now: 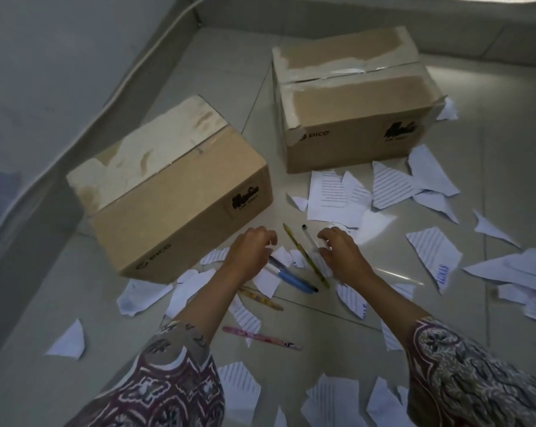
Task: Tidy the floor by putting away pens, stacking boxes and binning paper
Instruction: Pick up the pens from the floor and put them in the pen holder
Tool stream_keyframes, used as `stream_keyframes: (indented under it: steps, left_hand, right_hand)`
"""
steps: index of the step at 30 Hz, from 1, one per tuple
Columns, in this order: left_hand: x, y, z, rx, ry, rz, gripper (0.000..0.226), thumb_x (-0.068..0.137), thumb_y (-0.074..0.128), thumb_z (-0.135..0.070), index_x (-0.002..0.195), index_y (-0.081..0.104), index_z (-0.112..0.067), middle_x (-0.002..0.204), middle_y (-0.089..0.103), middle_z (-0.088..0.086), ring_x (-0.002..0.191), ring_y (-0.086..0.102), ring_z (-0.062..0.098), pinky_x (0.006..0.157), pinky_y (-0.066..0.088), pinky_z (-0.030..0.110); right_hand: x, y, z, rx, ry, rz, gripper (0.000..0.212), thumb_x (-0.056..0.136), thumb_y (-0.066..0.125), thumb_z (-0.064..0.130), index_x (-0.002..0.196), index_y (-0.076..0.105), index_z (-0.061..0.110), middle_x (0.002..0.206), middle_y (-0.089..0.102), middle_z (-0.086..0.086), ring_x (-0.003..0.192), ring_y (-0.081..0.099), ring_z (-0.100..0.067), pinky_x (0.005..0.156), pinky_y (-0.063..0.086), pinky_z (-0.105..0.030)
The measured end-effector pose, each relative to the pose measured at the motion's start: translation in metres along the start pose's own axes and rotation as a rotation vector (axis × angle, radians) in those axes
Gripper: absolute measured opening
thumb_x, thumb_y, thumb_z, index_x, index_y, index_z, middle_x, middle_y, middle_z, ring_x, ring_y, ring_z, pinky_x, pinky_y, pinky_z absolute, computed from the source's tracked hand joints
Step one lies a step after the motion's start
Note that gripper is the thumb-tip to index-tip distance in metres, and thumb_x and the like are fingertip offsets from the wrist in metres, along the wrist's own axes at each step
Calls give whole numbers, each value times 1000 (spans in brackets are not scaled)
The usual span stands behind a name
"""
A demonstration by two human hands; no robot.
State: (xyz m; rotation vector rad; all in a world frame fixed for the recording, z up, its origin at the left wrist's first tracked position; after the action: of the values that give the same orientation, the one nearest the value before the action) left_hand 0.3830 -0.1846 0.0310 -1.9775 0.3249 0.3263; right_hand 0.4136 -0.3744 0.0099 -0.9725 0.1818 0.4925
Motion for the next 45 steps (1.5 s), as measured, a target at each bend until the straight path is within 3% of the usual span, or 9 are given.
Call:
stream_keyframes:
  steps: [6,9,12,17,21,28,36,40,45]
  left_hand:
    - [34,37,2,321,221,132,24,87,55,-10,110,60,-12,116,58,9,110,47,27,87,31,31]
    - [40,47,0,425,325,189,17,86,56,-8,101,62,-11,109,59,10,105,49,27,78,24,28]
    - [45,48,-2,517,389,228,16,85,57,-11,100,63,-11,110,58,10,106,49,27,79,26,28]
    - [47,49,-2,558,459,265,15,86,56,-10,99,64,-6,109,57,14,104,50,29,78,36,34]
    - [40,52,-4,608,508,238,12,87,50,-7,91,60,-2,101,56,15,95,52,31,69,32,34]
    - [27,19,3,458,380,212,20,86,45,1,72,39,-13,69,42,5,73,46,25,65,35,37]
    - [-8,-5,44,371,204,221,38,85,38,13,113,48,-9,102,49,9,92,43,21,77,44,37]
    - [-23,-2,65,326,132,227,32,86,37,10,109,48,-8,112,50,14,101,48,28,79,42,39]
    - [-33,-7,73,173,51,166,19,91,34,1,105,47,-3,89,43,7,81,41,24,69,32,33]
  right_hand:
    - [31,26,-11,-189,-31,-71,25,89,46,-1,114,50,3,118,54,-17,107,50,-28,79,41,-30]
    - [37,30,-13,-279,-50,-51,13,88,44,-1,82,43,10,99,58,-17,79,46,-25,62,30,-25]
    - [41,29,-14,-275,-45,-29,37,86,46,2,60,24,16,82,46,-11,74,40,-20,48,19,-23]
    - [42,16,-15,17,-40,-128,13,80,59,12,75,54,1,73,53,-12,67,48,-22,57,35,-30]
    - [32,8,-17,188,-49,-187,20,81,57,13,66,46,6,61,45,-7,56,40,-16,53,30,-28]
    - [5,25,-6,233,-154,-215,27,83,52,11,58,42,11,55,42,-3,52,37,-13,53,30,-27]
    - [-13,77,18,-219,-263,-49,16,87,53,24,85,54,7,95,59,-14,91,57,-31,66,40,-32]
    - [-12,90,24,-414,-279,-37,23,90,47,21,102,54,3,111,54,-15,107,50,-30,72,42,-36]
    - [-12,90,25,-246,-258,-16,17,83,50,19,73,38,11,73,46,-5,78,47,-28,58,27,-30]
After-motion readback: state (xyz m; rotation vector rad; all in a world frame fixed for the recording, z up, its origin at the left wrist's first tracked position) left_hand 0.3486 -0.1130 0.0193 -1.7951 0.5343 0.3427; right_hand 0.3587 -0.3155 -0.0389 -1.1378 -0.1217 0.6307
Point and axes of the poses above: each hand's wrist, its own x-axis towards the middle knuckle, its own y-axis out of the palm, z = x × y, the point moved 1 cm from there along x, towards the middle knuckle
